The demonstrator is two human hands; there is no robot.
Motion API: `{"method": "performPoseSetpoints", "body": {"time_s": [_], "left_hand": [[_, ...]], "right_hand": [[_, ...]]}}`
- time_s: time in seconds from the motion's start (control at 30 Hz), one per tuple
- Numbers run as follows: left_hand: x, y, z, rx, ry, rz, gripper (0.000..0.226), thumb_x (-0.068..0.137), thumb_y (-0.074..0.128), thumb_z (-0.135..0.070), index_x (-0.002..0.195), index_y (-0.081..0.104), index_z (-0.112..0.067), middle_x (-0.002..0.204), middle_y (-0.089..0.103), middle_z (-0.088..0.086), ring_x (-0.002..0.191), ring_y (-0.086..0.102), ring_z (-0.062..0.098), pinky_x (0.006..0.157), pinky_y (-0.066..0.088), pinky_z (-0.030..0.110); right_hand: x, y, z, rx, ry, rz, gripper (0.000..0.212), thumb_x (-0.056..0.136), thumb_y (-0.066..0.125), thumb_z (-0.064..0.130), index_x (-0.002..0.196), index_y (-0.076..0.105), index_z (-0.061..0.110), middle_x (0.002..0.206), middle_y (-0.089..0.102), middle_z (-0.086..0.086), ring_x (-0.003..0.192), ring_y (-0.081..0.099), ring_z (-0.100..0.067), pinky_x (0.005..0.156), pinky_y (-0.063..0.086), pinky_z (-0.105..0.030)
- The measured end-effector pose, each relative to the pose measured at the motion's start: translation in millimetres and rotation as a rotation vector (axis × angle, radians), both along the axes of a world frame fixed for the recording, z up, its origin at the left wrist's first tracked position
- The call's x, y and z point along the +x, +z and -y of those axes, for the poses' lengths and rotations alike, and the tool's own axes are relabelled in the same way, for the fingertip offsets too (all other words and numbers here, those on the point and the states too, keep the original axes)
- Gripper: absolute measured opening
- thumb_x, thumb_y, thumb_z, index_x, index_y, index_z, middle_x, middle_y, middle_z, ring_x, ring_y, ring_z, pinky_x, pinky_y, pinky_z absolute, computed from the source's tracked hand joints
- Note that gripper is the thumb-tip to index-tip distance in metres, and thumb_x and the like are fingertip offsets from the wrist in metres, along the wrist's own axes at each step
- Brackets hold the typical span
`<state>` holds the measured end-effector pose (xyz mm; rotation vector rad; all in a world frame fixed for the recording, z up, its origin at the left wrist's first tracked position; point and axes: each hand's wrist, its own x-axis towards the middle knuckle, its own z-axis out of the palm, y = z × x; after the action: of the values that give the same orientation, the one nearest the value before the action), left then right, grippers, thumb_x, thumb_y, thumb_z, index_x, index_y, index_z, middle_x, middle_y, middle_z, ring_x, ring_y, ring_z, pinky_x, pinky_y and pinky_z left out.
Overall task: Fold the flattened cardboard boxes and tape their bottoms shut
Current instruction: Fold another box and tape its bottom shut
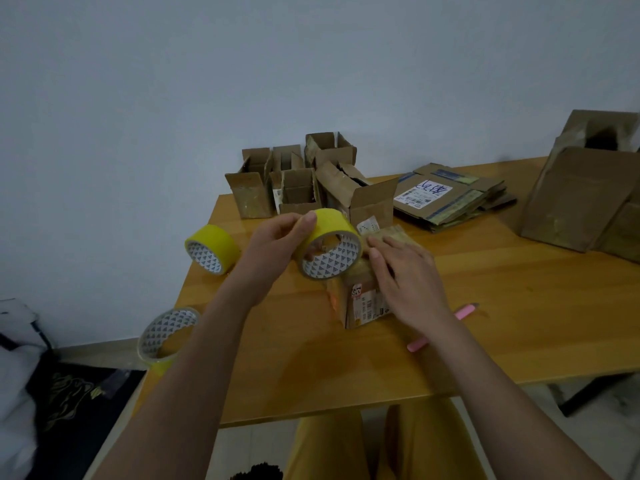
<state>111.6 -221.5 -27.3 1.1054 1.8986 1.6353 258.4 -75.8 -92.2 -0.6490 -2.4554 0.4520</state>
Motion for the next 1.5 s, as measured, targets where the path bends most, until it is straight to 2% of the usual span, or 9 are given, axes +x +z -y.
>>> {"method": "performPoseSetpoints", "body": {"time_s": [0.1,0.3,0.43,0.7,0.93,1.07,1.3,1.43,1.5], "left_hand": [[-3.8,1.6,-1.9,-0.020,-0.069,0.039,0.033,0.087,0.056,-0.045,0.083,0.068,-0.014,0.076,0.067,0.007,0.074,0.065,0.021,0.068,0.053,0.034],[-13.4,-1.3,17.0,-0.034,-0.016,0.142,0.039,0.082,0.060,-0.036,0.088,0.068,0.001,0.078,0.069,0.013,0.070,0.066,0.022,0.065,0.055,0.030],[-7.9,-15.7,27.4,-0.077,0.044,0.188,0.030,0.094,0.057,-0.024,0.069,0.065,-0.009,0.058,0.064,0.003,0.054,0.062,0.013,0.052,0.051,0.022],[-4.4,-33.9,28.9,-0.231,0.024,0.265,0.030,0.096,0.055,-0.026,0.075,0.059,-0.005,0.050,0.053,-0.004,0.046,0.050,0.009,0.052,0.043,0.027],[2.3,-34.9,13.7,-0.336,0.075,0.213,0.038,0.094,0.060,-0.033,0.095,0.066,0.004,0.061,0.062,0.001,0.052,0.057,0.010,0.050,0.046,0.023],[1.6,-30.9,17.9,-0.374,0.064,0.184,0.039,0.094,0.058,-0.037,0.093,0.066,0.002,0.067,0.062,0.007,0.056,0.056,0.016,0.056,0.046,0.028],[10.0,-32.0,22.4,-0.417,0.090,0.044,0.056,0.094,0.057,-0.044,0.094,0.064,0.011,0.064,0.050,0.012,0.058,0.045,0.022,0.061,0.040,0.038],[18.8,-31.6,18.1,-0.465,0.118,-0.124,0.047,0.095,0.054,-0.043,0.065,0.055,-0.008,0.054,0.045,0.002,0.048,0.040,0.015,0.053,0.034,0.028],[21.2,-31.4,16.7,-0.500,0.132,-0.185,0.044,0.096,0.052,-0.044,0.065,0.049,-0.013,0.055,0.042,0.000,0.048,0.037,0.012,0.051,0.031,0.026]], "right_hand": [[1.9,-2.2,-6.1,-0.004,0.018,-0.014,0.055,0.101,0.019,0.046,0.130,0.062,0.026,0.139,0.056,0.009,0.134,0.043,-0.010,0.111,0.025,-0.036],[6.3,-1.7,-16.5,-0.013,0.041,-0.058,0.048,0.102,0.025,0.043,0.122,0.067,0.029,0.135,0.059,0.014,0.131,0.046,-0.006,0.110,0.029,-0.036],[3.1,-2.1,-11.7,0.000,0.031,-0.051,0.050,0.101,0.024,0.043,0.122,0.067,0.027,0.135,0.059,0.011,0.132,0.046,-0.008,0.110,0.026,-0.036],[4.5,-0.9,-10.3,0.004,0.019,-0.013,0.051,0.098,0.025,0.051,0.123,0.065,0.029,0.137,0.056,0.013,0.134,0.044,-0.007,0.113,0.022,-0.036],[-2.9,8.7,14.3,0.070,-0.138,0.219,0.097,0.072,0.022,0.091,0.137,0.050,0.025,0.142,0.053,0.007,0.142,0.032,-0.013,0.121,0.005,-0.048],[1.0,10.0,6.8,0.040,-0.048,0.207,0.085,0.079,0.037,0.081,0.143,0.043,0.025,0.143,0.051,0.013,0.144,0.028,-0.010,0.122,0.000,-0.048],[-1.5,17.8,-9.1,-0.137,0.161,0.153,0.063,0.075,0.061,0.064,0.128,0.058,0.029,0.148,0.045,0.013,0.143,0.028,-0.006,0.121,-0.008,-0.044],[-1.6,13.9,0.9,-0.045,0.170,0.146,0.052,0.089,0.057,0.051,0.135,0.053,0.028,0.154,0.038,0.004,0.146,0.024,-0.012,0.121,-0.006,-0.044],[-0.3,10.1,4.8,-0.002,0.187,0.139,0.049,0.093,0.052,0.049,0.137,0.051,0.026,0.156,0.035,0.001,0.147,0.023,-0.013,0.122,-0.004,-0.043]]}}
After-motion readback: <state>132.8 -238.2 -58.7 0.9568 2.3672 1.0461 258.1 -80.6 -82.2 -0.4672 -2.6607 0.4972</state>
